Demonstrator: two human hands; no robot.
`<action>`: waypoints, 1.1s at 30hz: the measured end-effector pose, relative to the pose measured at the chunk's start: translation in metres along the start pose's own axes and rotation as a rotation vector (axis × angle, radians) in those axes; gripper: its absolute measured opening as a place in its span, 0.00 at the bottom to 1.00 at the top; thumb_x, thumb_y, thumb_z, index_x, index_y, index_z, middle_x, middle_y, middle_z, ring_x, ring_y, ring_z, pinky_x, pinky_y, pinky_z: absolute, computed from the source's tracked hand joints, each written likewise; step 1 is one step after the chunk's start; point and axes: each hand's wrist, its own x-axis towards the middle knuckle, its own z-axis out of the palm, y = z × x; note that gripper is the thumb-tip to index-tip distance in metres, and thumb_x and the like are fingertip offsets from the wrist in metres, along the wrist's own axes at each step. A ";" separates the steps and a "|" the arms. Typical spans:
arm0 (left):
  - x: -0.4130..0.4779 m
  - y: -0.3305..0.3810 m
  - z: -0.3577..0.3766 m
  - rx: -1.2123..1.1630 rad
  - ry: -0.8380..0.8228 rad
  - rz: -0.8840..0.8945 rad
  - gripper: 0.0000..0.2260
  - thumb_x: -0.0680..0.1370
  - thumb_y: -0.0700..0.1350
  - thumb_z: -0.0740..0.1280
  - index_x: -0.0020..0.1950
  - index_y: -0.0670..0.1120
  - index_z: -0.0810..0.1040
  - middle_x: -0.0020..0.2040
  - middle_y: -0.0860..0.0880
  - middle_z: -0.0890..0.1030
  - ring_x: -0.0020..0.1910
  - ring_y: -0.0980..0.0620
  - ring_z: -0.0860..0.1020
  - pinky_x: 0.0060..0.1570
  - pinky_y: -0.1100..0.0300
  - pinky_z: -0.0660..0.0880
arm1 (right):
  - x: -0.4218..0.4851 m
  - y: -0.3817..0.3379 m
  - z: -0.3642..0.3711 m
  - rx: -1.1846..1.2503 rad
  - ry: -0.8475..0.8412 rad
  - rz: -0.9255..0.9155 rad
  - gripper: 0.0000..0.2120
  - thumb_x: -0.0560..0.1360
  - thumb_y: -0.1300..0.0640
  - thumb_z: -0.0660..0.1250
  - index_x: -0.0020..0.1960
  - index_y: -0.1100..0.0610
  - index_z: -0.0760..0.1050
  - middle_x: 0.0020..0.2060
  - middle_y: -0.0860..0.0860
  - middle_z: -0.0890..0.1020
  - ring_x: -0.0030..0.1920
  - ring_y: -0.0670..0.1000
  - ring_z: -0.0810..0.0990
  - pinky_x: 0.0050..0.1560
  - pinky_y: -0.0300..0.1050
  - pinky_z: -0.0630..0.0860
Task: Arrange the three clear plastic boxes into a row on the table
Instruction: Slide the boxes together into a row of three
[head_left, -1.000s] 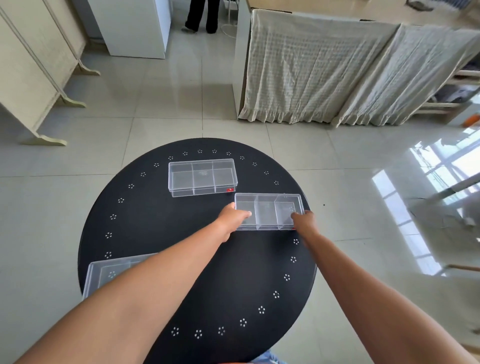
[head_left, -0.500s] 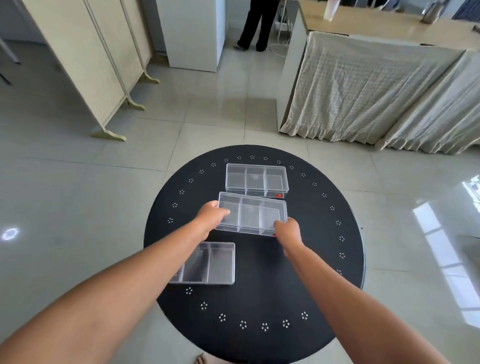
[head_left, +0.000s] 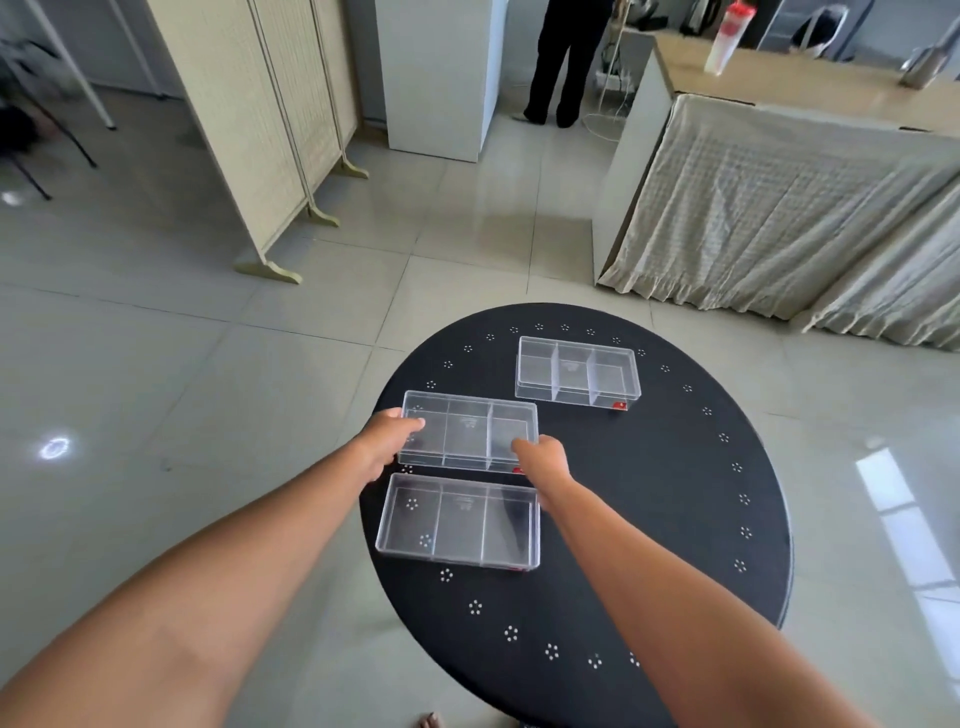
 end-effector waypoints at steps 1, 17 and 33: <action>0.001 -0.003 -0.001 0.001 -0.008 0.001 0.24 0.81 0.45 0.64 0.77 0.42 0.64 0.71 0.42 0.73 0.64 0.44 0.74 0.56 0.56 0.66 | -0.001 0.000 0.002 0.001 -0.004 0.018 0.12 0.75 0.58 0.63 0.58 0.59 0.72 0.46 0.52 0.79 0.47 0.53 0.77 0.49 0.48 0.72; 0.002 0.017 0.005 0.210 0.249 0.280 0.26 0.76 0.45 0.61 0.75 0.53 0.68 0.73 0.46 0.72 0.59 0.42 0.80 0.59 0.47 0.78 | -0.004 -0.010 -0.030 -0.071 0.175 -0.011 0.29 0.77 0.53 0.60 0.78 0.55 0.61 0.68 0.53 0.75 0.58 0.56 0.75 0.63 0.49 0.70; 0.047 0.098 0.107 0.220 -0.036 0.242 0.25 0.78 0.45 0.64 0.75 0.48 0.69 0.73 0.44 0.73 0.70 0.45 0.74 0.70 0.53 0.69 | 0.081 -0.035 -0.139 -0.071 0.358 -0.001 0.26 0.74 0.51 0.63 0.71 0.53 0.68 0.61 0.52 0.75 0.57 0.57 0.78 0.46 0.45 0.73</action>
